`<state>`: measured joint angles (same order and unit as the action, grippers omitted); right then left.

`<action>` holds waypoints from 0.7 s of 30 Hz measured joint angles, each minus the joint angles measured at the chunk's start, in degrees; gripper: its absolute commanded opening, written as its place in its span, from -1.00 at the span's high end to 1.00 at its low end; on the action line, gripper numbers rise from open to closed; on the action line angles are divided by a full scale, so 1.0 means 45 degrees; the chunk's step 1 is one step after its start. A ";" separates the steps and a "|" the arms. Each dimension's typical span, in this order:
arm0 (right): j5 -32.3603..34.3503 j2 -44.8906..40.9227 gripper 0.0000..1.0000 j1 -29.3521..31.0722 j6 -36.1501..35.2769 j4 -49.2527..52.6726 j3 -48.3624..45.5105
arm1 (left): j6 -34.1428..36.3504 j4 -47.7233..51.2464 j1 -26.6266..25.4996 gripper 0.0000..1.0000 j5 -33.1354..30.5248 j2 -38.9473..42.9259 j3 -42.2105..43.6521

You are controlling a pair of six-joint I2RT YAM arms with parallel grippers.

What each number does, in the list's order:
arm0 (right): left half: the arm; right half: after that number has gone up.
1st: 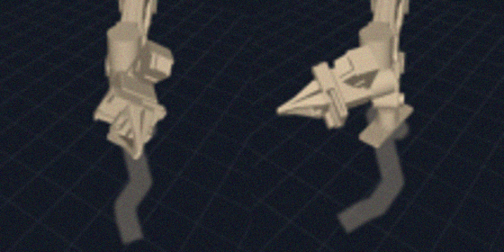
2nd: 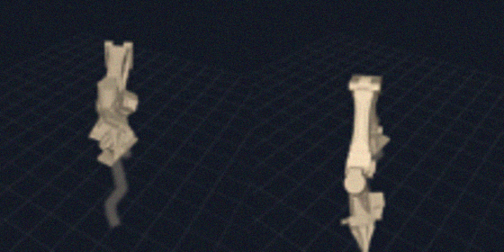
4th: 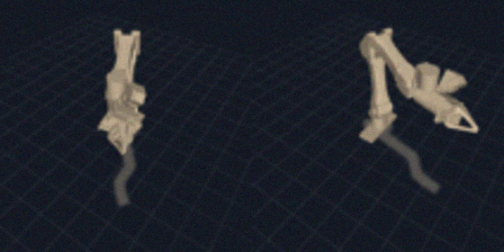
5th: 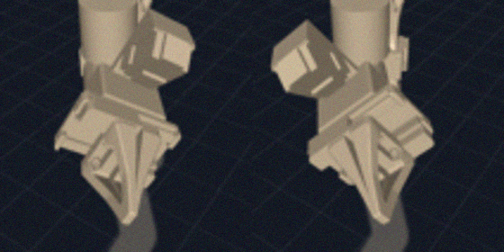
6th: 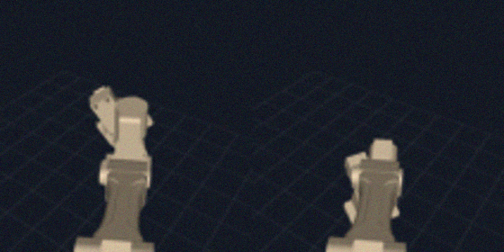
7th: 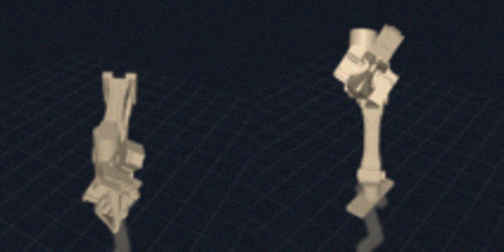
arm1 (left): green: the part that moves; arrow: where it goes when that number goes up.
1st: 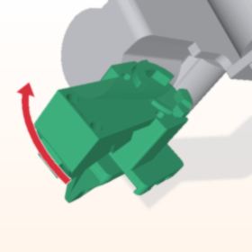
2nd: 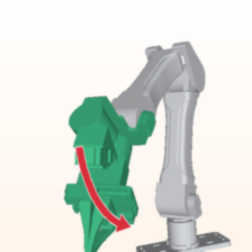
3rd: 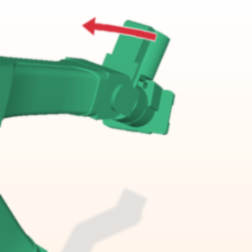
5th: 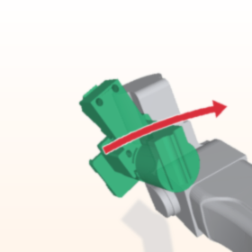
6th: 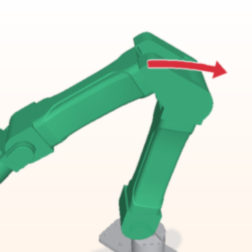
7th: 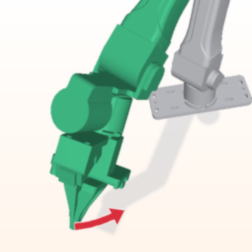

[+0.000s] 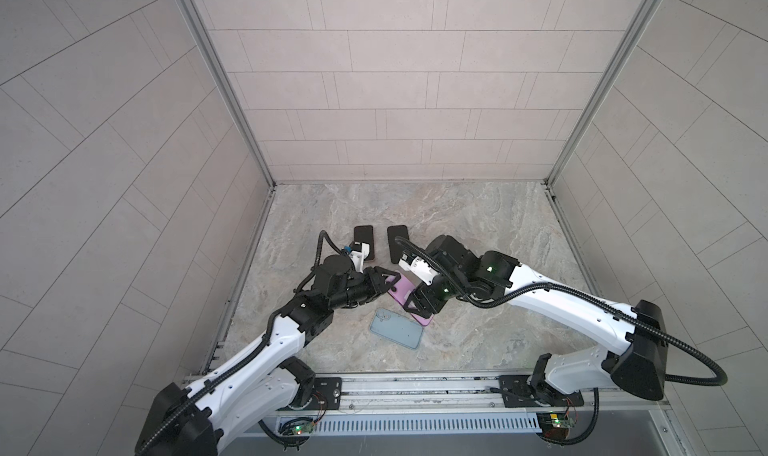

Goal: Put the phone into the phone case
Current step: 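Lift the pink phone with the right gripper while the left gripper reaches to grasp it, then grip the pink phone with the left gripper while the right releases and draws back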

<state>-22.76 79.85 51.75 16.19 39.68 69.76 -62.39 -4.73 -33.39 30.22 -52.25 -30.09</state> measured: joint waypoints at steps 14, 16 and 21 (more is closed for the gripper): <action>0.0554 0.0024 -0.60 0.0049 -0.0068 0.0369 0.0325 | 0.0083 -0.0364 0.0097 1.00 0.0379 -0.0117 -0.0165; 0.0549 -0.0175 -0.60 -0.0053 0.0058 0.0330 0.0408 | 0.0816 0.0525 0.0180 1.00 0.0369 -0.0092 -0.0597; 0.0155 -0.1729 -0.60 -0.0962 0.0491 0.0155 0.0471 | 0.4109 0.3813 0.0311 1.00 -0.0141 -0.0209 -0.3235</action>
<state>-22.06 72.07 47.42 18.39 40.38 71.88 -43.90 12.43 -31.99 29.58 -53.19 -44.64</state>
